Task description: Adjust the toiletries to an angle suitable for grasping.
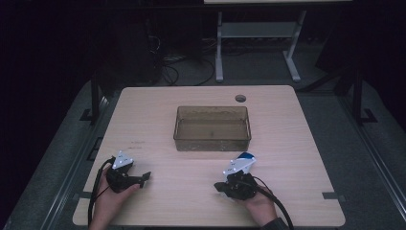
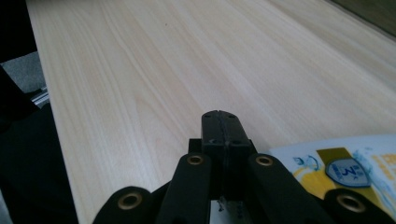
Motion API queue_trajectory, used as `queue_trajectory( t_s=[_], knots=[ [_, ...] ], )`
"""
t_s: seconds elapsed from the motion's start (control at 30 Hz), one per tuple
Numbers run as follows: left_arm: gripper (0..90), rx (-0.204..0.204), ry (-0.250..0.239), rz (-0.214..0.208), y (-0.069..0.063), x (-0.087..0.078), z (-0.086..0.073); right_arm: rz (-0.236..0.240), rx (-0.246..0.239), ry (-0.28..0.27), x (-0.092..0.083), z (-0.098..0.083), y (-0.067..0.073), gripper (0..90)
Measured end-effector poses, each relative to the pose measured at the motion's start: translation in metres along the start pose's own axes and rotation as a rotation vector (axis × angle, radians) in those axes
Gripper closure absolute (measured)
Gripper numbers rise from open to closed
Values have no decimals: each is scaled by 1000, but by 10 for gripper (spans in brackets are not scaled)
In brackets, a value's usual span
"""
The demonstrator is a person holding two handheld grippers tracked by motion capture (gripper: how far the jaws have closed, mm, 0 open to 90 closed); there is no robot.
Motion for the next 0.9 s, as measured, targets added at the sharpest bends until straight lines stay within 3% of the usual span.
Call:
queue_trajectory(
  t_s=[0.9],
  knots=[
    [132, 0, 0, 0, 0, 0, 0, -42, 57, -6, -32, -33, -11, 900]
  ],
)
Point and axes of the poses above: each handheld gripper's, and its own axes: x roughly forward along the jaws, z roughly out of its top, y roughly to its left, the point moved 4 cm from there along x, roughly forward along the jaws, and after that the axes turned 11 degrees about x, right-handed, at the moved point
